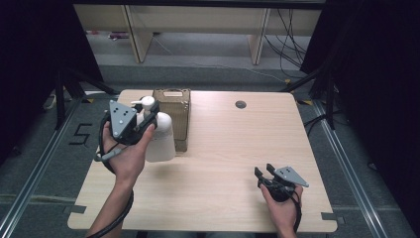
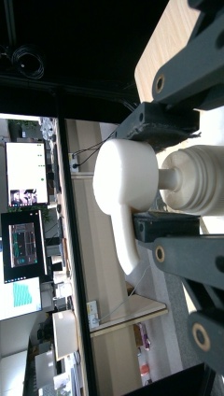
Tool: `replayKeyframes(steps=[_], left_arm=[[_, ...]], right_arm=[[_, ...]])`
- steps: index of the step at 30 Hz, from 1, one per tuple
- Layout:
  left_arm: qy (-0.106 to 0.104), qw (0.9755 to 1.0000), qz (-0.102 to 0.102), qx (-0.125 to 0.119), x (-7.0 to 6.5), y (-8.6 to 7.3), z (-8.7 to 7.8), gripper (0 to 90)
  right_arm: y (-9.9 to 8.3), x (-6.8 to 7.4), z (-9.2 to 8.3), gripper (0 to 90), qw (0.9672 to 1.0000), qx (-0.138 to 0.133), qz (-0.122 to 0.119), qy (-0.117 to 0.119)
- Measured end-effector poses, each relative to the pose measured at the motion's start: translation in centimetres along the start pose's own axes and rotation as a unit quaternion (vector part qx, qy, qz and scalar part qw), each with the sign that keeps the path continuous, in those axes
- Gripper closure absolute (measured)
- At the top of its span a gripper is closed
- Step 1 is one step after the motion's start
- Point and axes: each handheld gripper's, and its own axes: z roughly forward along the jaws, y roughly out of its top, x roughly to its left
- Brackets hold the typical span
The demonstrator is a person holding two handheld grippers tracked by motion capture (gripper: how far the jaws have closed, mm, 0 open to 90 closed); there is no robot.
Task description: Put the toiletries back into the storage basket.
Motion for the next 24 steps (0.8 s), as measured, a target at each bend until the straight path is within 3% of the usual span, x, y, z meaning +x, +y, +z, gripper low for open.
replayKeyframes(steps=[24], left_arm=[[0.013,0.9998,-0.007,-0.011,1.8,1.2,0.4,59.4]], right_arm=[[0.0,0.0,0.0,49.6,1.0000,-0.001,-0.002,-0.001]])
